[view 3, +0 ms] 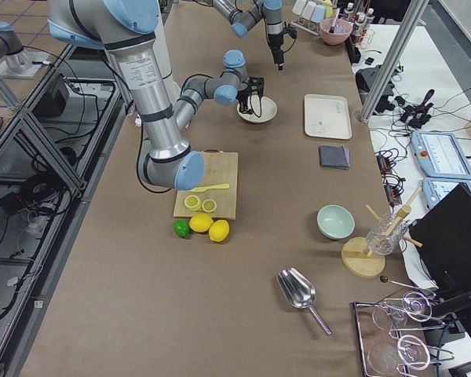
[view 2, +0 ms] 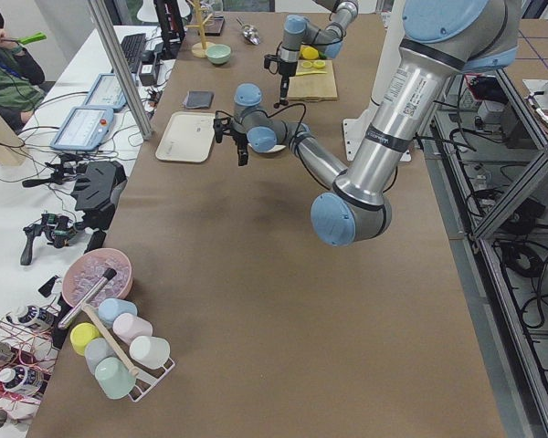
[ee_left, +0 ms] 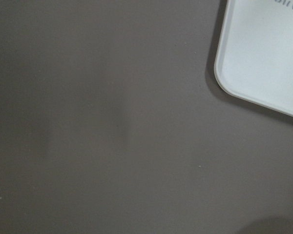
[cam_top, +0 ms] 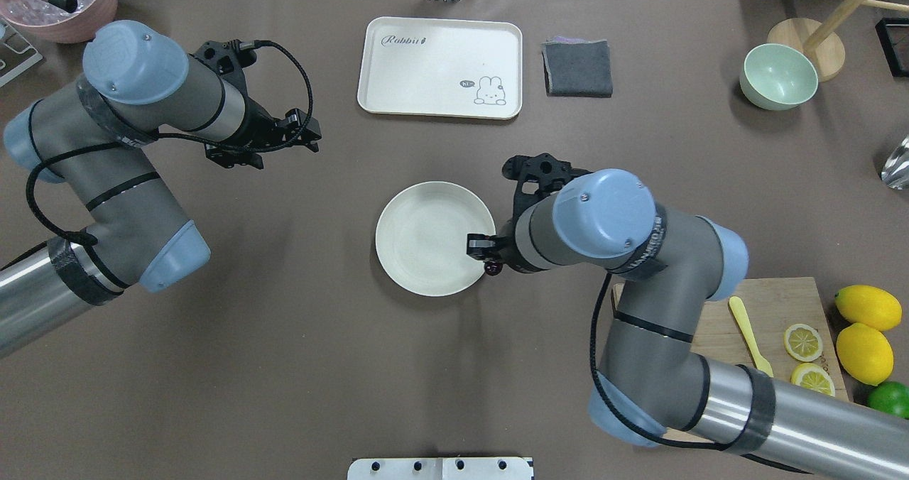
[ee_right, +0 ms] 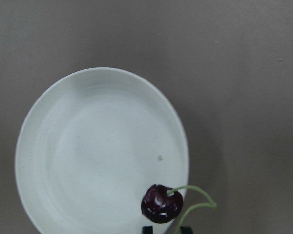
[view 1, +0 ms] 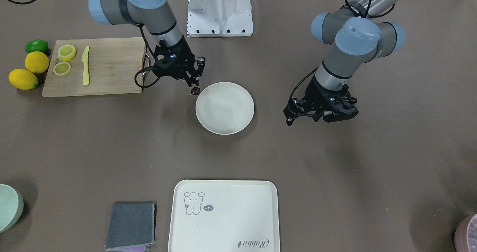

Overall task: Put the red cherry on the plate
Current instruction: 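Carry the cherries over the white plate with the right gripper while the left arm retracts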

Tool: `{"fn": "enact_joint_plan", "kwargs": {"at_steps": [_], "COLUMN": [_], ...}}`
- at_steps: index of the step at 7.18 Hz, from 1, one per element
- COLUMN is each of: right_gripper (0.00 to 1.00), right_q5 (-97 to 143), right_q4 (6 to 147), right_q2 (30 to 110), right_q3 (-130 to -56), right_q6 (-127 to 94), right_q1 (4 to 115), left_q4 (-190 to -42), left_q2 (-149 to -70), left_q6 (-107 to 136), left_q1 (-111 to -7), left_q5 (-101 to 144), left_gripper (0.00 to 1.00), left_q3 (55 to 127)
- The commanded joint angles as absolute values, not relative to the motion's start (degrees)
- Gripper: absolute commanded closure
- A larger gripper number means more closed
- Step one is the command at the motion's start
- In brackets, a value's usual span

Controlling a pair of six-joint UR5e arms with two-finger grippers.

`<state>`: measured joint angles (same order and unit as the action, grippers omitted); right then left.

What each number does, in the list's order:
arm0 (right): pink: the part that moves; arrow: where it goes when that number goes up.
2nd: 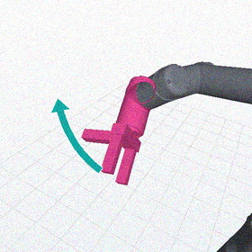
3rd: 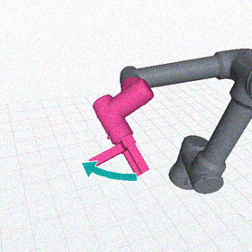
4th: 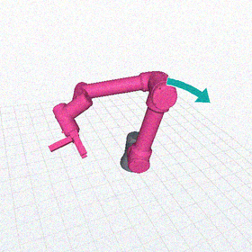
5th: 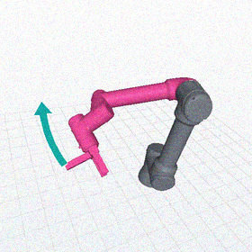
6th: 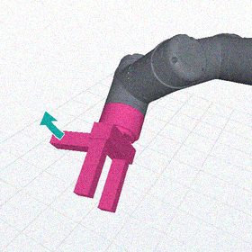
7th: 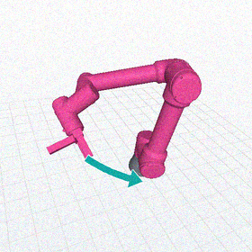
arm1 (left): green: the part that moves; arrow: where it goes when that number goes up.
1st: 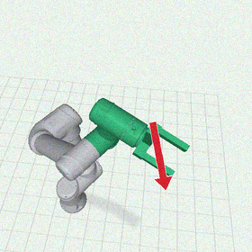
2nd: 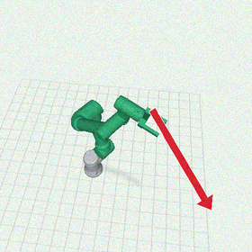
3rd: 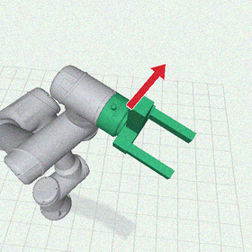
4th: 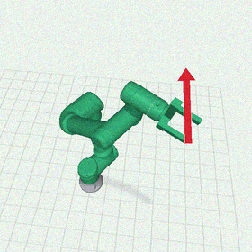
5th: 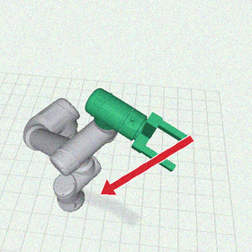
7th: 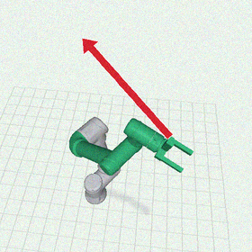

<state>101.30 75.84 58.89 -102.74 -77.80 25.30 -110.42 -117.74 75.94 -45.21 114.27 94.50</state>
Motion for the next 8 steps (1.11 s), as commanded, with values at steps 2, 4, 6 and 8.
{"fn": "enact_joint_plan", "kwargs": {"at_steps": [2,4,6,8], "right_gripper": [1.0,1.0,1.0,0.27], "right_q5": [96.69,95.72,94.67,94.48], "right_q4": [75.32,75.32,75.32,75.24], "right_q2": [49.6,48.69,48.86,49.04], "right_q3": [-93.02,-91.14,-90.27,-90.26], "right_q6": [-80.16,-79.98,-79.81,-80.07], "right_q1": [22.5,22.41,22.41,22.5], "left_q4": [-110.57,-110.83,-111.18,-111.01], "left_q2": [-116.9,-116.63,-116.54,-116.98], "left_q6": [74.18,74.18,74.18,74.0], "left_q1": [-46.49,-46.41,-46.32,-45.97], "left_q5": [114.43,114.43,114.35,113.82], "left_gripper": [0.02,0.02,0.02,0.02], "left_q3": [93.16,93.16,93.25,93.16]}}
